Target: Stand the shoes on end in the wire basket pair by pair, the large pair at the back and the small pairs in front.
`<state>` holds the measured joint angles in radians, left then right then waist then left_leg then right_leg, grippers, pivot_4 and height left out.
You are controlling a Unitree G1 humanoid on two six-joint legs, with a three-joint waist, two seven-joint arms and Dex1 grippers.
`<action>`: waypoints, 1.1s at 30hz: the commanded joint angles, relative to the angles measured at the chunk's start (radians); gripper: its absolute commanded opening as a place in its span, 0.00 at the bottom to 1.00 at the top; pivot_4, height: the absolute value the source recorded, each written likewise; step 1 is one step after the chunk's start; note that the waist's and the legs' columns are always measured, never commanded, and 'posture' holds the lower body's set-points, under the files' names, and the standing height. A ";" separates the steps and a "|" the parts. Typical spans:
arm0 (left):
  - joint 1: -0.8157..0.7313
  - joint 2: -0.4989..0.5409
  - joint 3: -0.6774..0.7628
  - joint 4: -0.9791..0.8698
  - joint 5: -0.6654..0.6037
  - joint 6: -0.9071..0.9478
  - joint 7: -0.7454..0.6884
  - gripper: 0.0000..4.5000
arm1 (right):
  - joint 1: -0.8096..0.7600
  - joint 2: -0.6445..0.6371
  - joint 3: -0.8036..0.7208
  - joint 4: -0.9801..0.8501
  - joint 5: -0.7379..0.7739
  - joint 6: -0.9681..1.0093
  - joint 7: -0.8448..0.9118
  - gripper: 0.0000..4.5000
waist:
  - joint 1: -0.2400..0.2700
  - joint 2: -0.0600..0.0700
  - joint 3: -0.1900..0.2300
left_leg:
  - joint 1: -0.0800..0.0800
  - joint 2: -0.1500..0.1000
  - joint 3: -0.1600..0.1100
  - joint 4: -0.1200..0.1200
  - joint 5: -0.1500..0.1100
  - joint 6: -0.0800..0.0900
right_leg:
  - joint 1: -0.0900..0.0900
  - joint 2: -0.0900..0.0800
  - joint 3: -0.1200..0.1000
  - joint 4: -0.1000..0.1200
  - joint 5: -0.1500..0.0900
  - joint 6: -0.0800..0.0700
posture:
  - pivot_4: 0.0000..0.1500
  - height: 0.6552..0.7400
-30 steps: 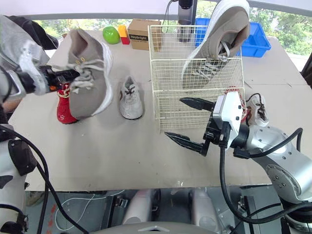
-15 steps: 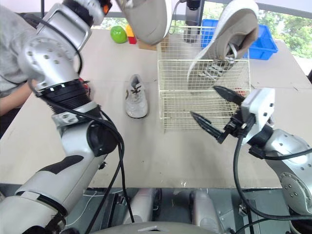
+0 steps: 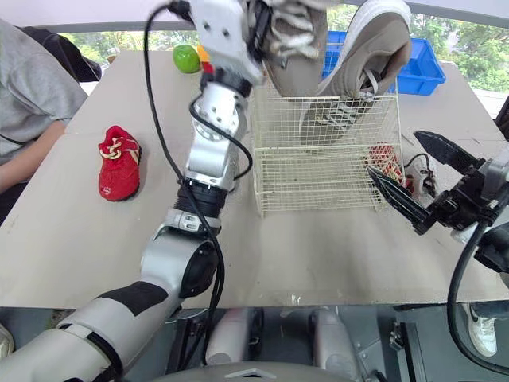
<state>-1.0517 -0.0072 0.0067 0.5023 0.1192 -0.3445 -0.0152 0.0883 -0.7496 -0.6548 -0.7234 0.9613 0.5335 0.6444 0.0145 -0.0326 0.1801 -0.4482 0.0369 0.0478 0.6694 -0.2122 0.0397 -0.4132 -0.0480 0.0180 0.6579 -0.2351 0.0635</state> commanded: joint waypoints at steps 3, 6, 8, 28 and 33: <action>0.068 0.025 -0.056 -0.057 0.101 -0.088 0.073 0.05 | 0.023 -0.090 -0.125 0.082 0.010 -0.047 0.164 1.00 | -0.001 0.000 0.000 | 0.000 0.000 0.000 0.000 0.000 0.000 | 0.000 0.000 0.000 0.000 0.000 0.000 | 1.00 1.00; 0.127 0.009 -0.072 -0.083 0.099 -0.065 0.077 0.05 | 0.024 -0.139 -0.175 0.169 0.022 -0.043 0.254 1.00 | 0.002 0.000 0.000 | 0.000 0.000 0.000 0.000 0.000 0.000 | 0.000 0.000 0.000 0.000 0.000 0.000 | 1.00 1.00; 0.168 0.000 -0.079 -0.116 0.089 -0.040 0.066 0.05 | 0.020 -0.154 -0.186 0.212 0.000 -0.054 0.284 1.00 | 0.002 0.001 -0.001 | 0.000 0.000 0.000 0.000 0.000 0.000 | 0.001 0.000 0.000 0.000 0.000 0.000 | 1.00 1.00; 0.211 0.269 -0.011 -0.008 -0.082 0.173 -0.282 0.83 | -0.075 -0.105 -0.044 0.231 -0.034 -0.086 0.258 1.00 | -0.011 0.021 -0.017 | 0.023 0.000 0.000 0.001 0.000 0.000 | 0.017 0.002 0.003 0.003 -0.004 -0.002 | 1.00 1.00; 0.090 0.342 0.002 0.246 -0.085 0.018 -0.325 0.83 | -0.098 -0.103 -0.014 0.220 -0.028 -0.080 0.249 1.00 | -0.017 0.022 -0.017 | 0.023 0.001 0.000 0.000 0.000 0.000 | 0.017 0.002 0.004 0.002 -0.002 -0.006 | 1.00 1.00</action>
<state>-0.9496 0.3203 -0.0019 0.6890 0.0324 -0.2942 -0.3285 0.0035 -0.8539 -0.6592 -0.4823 0.9210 0.4683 0.9013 -0.0030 -0.0106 0.1631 -0.4273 0.0376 0.0480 0.6695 -0.2123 0.0396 -0.3971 -0.0462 0.0217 0.6592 -0.2368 0.0574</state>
